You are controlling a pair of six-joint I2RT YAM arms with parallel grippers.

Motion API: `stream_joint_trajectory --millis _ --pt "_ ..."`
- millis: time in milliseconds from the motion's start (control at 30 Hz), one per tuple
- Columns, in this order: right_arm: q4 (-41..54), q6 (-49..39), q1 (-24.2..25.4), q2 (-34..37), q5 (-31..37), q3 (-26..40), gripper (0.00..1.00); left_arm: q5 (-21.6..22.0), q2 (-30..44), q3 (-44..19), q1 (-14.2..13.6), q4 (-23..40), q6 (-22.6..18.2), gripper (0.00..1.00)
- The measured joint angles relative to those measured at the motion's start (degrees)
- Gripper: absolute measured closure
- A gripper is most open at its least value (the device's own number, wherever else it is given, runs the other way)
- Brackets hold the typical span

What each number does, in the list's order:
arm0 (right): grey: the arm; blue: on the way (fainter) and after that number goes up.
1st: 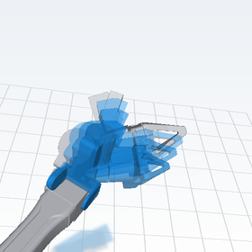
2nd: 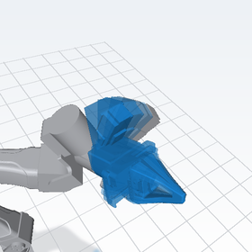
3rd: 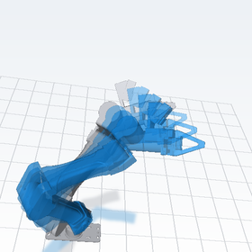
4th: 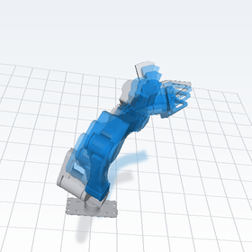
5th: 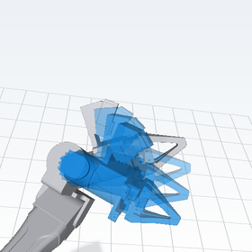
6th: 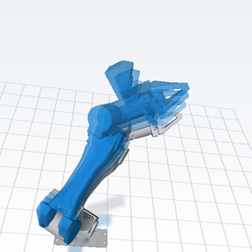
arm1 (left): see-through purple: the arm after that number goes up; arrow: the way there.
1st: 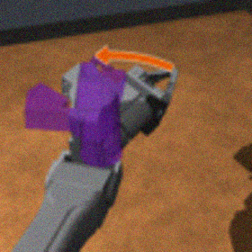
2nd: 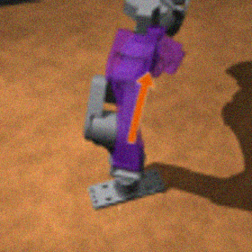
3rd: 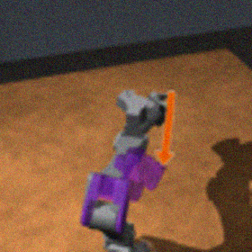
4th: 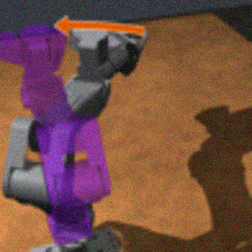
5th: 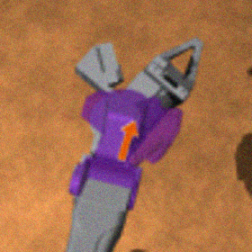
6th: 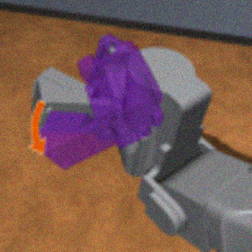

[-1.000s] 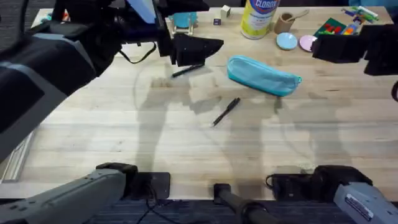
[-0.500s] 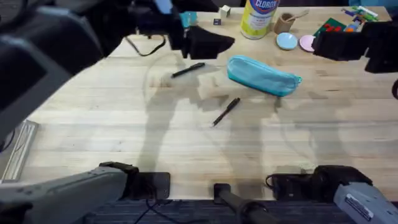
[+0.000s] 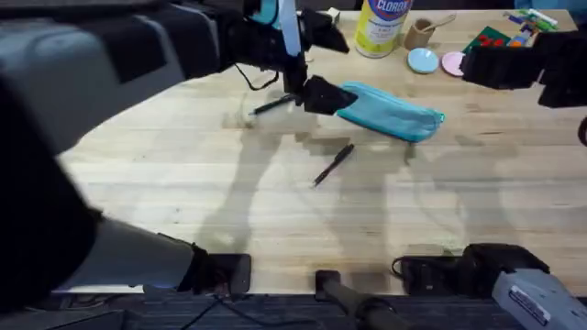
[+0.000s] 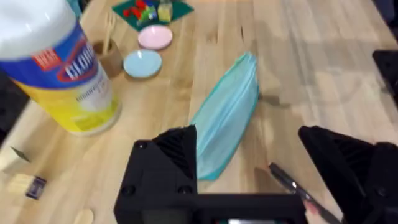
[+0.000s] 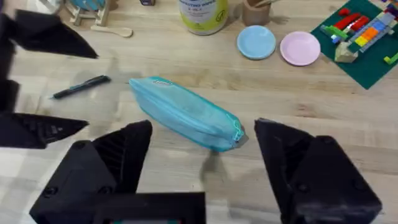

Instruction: Unzip the bag, pick up the pens from the table one at a time and place them inside, then zip the bag closed.

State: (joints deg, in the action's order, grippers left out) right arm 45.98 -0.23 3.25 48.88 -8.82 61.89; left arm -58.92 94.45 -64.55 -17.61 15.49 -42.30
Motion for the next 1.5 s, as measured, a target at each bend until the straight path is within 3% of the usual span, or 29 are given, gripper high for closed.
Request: stream_joint_trajectory --millis 267,567,933,1500 --pt "0.0 0.0 0.0 0.0 0.0 0.0 0.005 0.3 8.0 0.0 0.0 -0.1 -1.9 0.008" --pt "2.2 0.0 0.0 0.0 0.0 0.0 0.005 0.5 8.9 0.0 0.0 0.2 -2.2 0.008" --pt "2.6 0.0 0.0 0.0 0.0 0.0 0.005 1.8 9.5 0.0 -0.7 -8.8 -2.3 0.008" --pt "2.6 0.0 0.0 0.0 0.0 0.0 0.005 0.6 19.1 0.0 -2.0 -23.5 -2.3 0.007"
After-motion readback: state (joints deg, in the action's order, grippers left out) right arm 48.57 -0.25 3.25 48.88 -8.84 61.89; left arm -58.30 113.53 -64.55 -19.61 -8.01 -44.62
